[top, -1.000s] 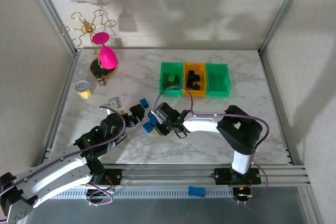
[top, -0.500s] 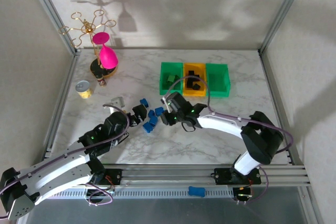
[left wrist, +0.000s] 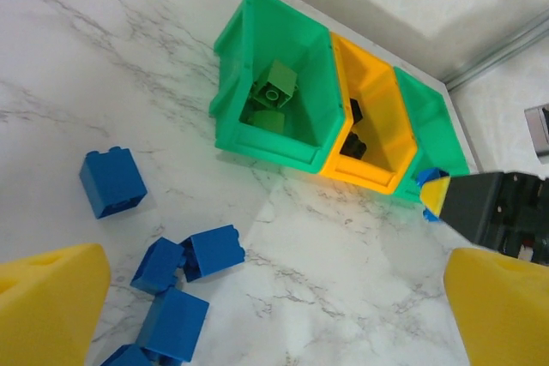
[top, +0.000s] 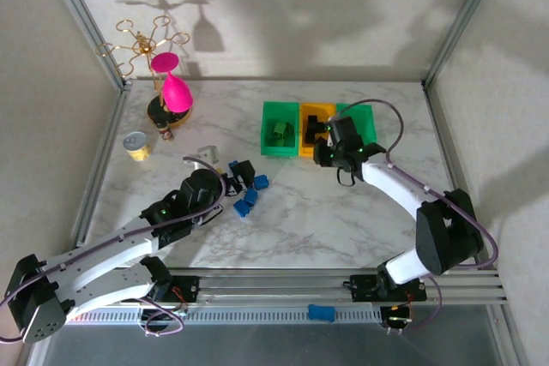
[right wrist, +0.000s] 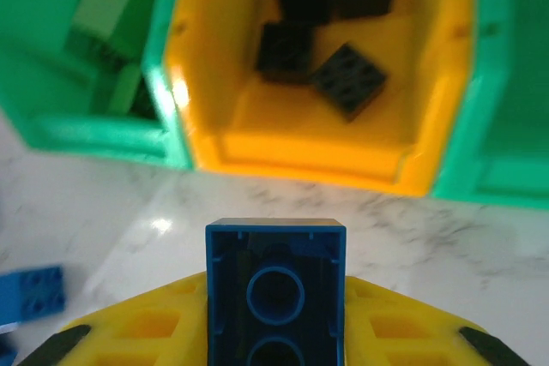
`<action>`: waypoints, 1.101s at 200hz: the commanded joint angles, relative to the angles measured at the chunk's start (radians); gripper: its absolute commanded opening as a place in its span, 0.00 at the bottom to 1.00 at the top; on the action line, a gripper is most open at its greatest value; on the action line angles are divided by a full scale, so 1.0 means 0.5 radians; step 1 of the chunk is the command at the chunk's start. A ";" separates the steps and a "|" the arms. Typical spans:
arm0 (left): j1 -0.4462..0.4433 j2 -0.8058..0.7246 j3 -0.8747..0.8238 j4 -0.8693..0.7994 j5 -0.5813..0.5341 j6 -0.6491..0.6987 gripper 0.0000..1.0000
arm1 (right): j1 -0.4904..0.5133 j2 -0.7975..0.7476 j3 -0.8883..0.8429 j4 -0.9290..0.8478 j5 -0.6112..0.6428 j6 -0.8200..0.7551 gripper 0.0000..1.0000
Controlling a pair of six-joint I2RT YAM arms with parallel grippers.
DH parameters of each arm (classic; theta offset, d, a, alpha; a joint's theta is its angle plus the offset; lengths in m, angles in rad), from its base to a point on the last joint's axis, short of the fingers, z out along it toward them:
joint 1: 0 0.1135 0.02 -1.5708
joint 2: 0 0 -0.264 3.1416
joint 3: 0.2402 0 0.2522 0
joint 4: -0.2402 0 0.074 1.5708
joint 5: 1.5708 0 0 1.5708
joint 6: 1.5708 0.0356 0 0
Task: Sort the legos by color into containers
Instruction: Place the lego in the container.
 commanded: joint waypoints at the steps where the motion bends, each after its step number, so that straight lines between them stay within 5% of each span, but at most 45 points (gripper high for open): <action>1: 0.007 0.074 0.095 0.114 0.086 0.064 1.00 | -0.081 0.137 0.181 0.006 0.143 0.030 0.28; 139: 0.007 0.303 0.221 0.182 0.165 0.125 1.00 | -0.507 0.702 0.579 0.152 0.211 -0.018 0.30; 220: 0.007 0.272 0.231 0.137 0.125 0.139 1.00 | -0.573 0.704 0.559 0.186 0.163 -0.018 0.44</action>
